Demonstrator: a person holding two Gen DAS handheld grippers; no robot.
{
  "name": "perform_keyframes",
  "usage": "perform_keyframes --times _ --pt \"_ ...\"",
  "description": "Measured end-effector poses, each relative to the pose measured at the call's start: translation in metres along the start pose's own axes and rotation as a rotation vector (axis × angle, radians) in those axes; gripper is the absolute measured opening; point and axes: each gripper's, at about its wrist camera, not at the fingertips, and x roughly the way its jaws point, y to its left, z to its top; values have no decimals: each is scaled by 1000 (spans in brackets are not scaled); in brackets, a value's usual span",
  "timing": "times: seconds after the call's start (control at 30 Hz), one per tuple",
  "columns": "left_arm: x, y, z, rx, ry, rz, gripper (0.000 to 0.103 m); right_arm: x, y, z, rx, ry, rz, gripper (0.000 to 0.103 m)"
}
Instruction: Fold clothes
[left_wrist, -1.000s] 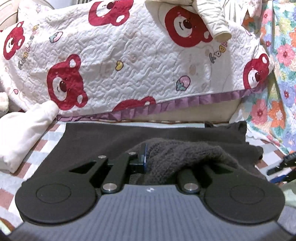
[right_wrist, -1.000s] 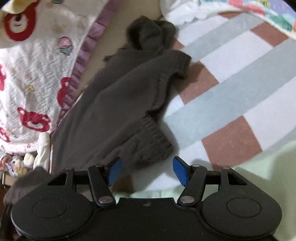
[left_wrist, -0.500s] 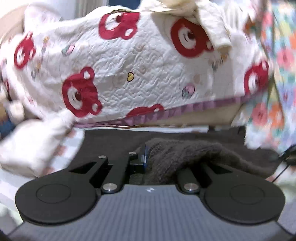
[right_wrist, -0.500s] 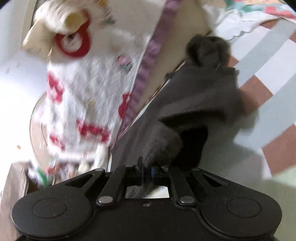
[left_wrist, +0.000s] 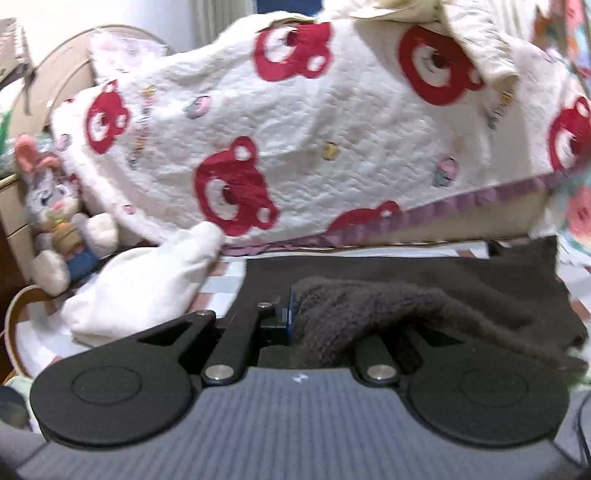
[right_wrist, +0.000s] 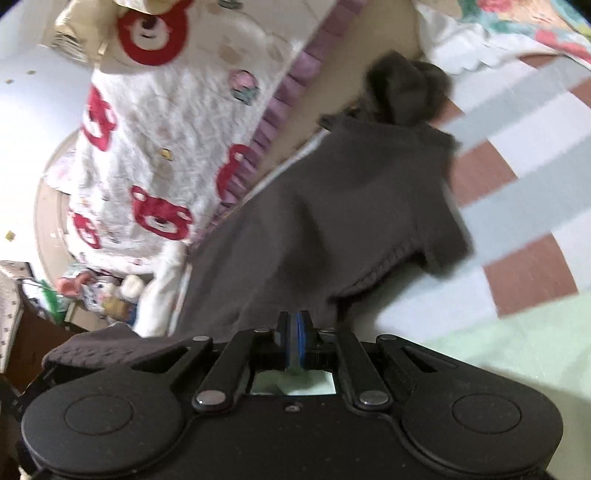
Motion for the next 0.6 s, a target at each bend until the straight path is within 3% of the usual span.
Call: perform_keyframes --times 0.07,0.17,0.27,0.37,0.47,0.53,0.6 --pt "14 5 -10 -7 114 -20 11 -2 -1 1 -14 16 -30 7" --pt "42 4 -40 14 370 -38 20 0 -6 -4 -58 43 -121 7" --pt "49 -5 -64 86 514 -38 34 4 -6 -5 -122 57 -203 7" --pt "39 -5 -63 68 506 -95 42 5 -1 3 -198 43 -278 11" --pt "21 -4 -42 25 400 -211 45 5 1 28 -245 7 -342 19" --pt "13 -9 -20 21 336 -281 51 5 8 60 -255 -20 -358 46" --pt "11 -22 0 42 278 -331 57 3 22 96 -270 -29 -331 47"
